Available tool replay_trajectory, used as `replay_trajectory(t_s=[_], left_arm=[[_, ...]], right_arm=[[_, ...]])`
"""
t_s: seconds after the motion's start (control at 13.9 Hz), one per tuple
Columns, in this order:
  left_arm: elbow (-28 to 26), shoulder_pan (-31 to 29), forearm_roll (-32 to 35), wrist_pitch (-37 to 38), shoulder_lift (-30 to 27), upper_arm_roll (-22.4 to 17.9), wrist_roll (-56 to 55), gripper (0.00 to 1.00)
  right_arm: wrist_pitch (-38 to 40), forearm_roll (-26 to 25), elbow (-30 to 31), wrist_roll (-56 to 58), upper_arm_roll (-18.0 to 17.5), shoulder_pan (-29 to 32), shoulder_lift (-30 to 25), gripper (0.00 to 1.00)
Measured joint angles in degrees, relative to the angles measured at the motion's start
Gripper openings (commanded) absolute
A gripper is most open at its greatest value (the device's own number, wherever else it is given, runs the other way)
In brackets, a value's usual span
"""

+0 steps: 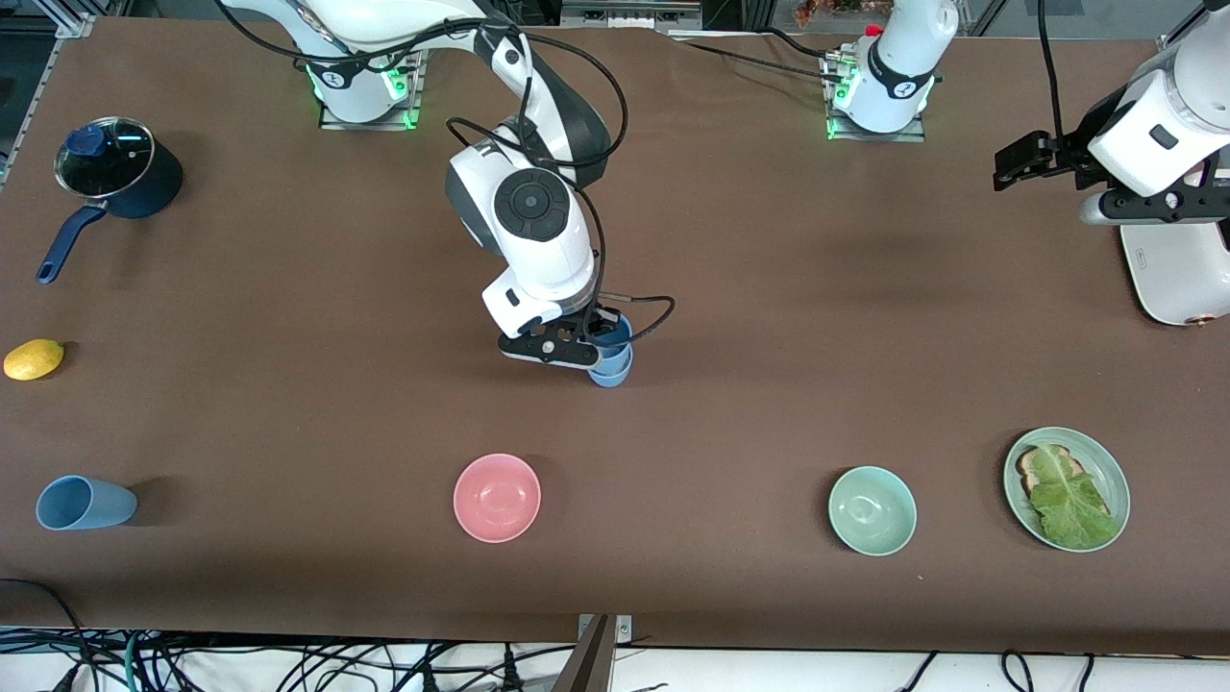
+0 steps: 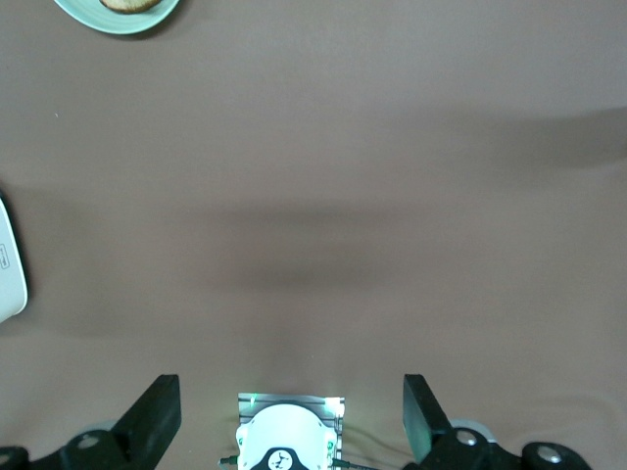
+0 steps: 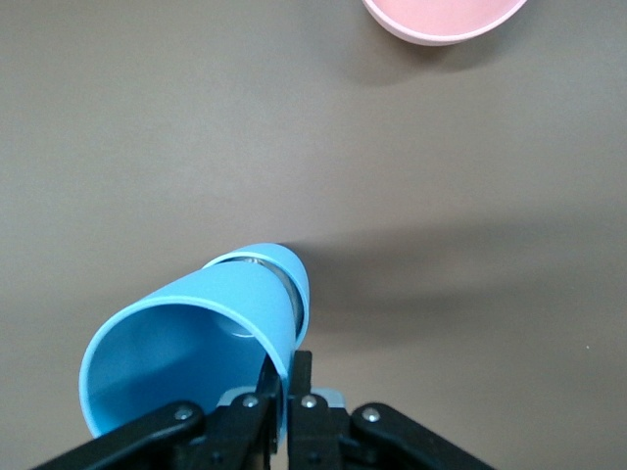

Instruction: Stack blue cups with both arms

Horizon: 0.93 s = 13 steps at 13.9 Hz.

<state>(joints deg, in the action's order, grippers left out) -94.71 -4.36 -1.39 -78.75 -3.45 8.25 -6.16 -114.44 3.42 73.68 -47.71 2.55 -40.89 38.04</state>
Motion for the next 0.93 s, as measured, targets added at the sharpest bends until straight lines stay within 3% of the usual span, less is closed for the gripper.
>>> replay_trajectory(t_s=[0.14, 0.29, 0.36, 0.43, 0.5, 0.72, 0.93], left_arm=[[-0.04, -0.16, 0.0, -0.47, -0.24, -0.24, 1.05, 1.0], [-0.81, -0.25, 0.0, -1.46, -0.72, -1.3, 2.83, 1.0], [-1.53, -0.34, 0.0, -2.02, -1.1, -2.07, 3.57, 1.0], [-2.05, -0.41, 0.0, -2.34, -1.43, -2.59, 4.18, 1.0], [-2.32, -0.43, 0.0, -2.48, -1.67, -2.79, 4.43, 1.0], [-2.74, -0.24, 0.01, -2.99, -2.18, -2.43, 4.57, 1.0], [-3.6, -0.2, 0.01, -3.09, -2.23, -2.28, 4.58, 1.0]], right_arm=[[-0.13, 0.01, 0.55, 0.0, 0.0, -0.01, 0.0, 0.0], [-1.21, 0.01, 1.29, 0.0, 0.0, -0.05, 0.0, 0.56], [-1.6, 0.01, 1.46, 0.0, 0.0, -0.07, 0.01, 0.69], [-1.81, 0.01, 1.47, 0.0, 0.01, -0.04, -0.04, 0.9], [-1.87, 0.01, 1.45, 0.0, 0.07, 0.03, -0.17, 1.0], [-1.25, 0.01, 1.26, 0.01, 0.65, 1.16, -1.8, 1.0], [4.94, 0.01, 1.08, 4.88, 0.83, 4.98, -6.12, 1.0]])
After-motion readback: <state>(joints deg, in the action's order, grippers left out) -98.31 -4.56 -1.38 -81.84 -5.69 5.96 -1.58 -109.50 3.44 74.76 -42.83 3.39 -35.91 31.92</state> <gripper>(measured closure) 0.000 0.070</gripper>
